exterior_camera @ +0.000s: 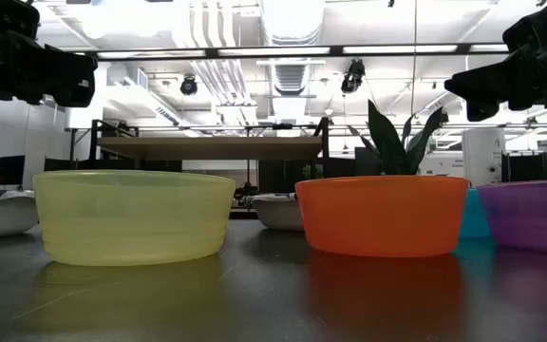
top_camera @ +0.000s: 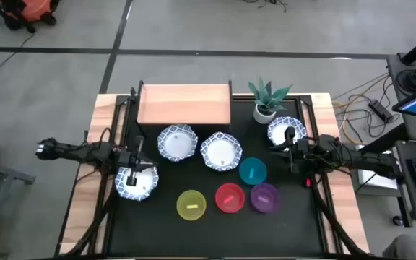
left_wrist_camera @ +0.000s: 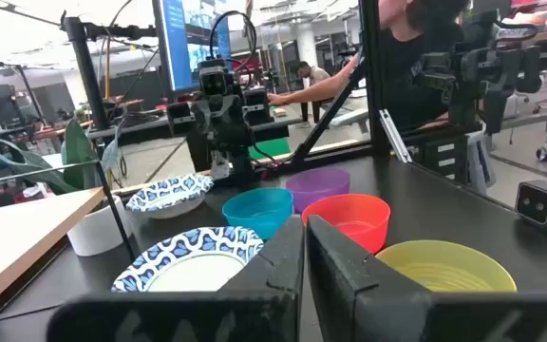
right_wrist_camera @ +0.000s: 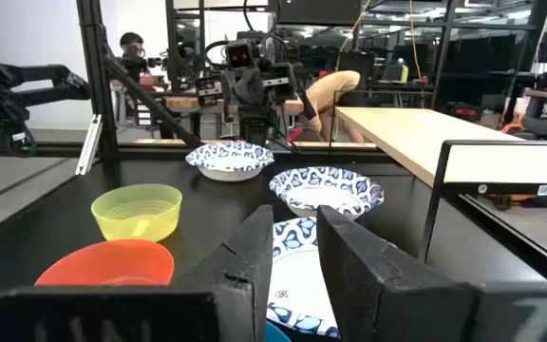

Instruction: Place and stack bowls onto a shelf

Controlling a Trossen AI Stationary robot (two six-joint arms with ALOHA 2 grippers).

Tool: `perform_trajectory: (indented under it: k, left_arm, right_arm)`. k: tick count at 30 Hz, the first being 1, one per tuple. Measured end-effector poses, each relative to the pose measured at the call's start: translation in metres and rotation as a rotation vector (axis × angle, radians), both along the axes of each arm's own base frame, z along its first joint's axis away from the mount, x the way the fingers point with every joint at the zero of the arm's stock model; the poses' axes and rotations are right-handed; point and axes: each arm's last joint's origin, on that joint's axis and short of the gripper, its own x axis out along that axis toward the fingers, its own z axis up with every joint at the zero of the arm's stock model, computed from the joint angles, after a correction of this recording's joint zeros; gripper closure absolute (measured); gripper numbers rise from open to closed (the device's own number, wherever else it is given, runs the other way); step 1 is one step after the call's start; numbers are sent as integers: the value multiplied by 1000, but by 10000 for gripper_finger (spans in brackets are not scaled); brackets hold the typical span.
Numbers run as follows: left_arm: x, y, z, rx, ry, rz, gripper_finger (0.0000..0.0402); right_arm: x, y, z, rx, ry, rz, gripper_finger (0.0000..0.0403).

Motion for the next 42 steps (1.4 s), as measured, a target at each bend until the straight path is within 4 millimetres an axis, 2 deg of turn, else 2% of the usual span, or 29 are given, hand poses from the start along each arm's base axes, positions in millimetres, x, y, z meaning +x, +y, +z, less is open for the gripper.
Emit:
perform_trajectory:
  k: [20, 31, 42]
  left_arm:
    - [0, 0, 0, 0, 0, 0, 402]
    - [0, 0, 0, 0, 0, 0, 402]
    - [0, 0, 0, 0, 0, 0, 402]
  right_arm:
    - [0, 0, 0, -1, 0, 0, 316]
    - [0, 0, 0, 0, 0, 0, 330]
    - [0, 0, 0, -1, 0, 0, 317]
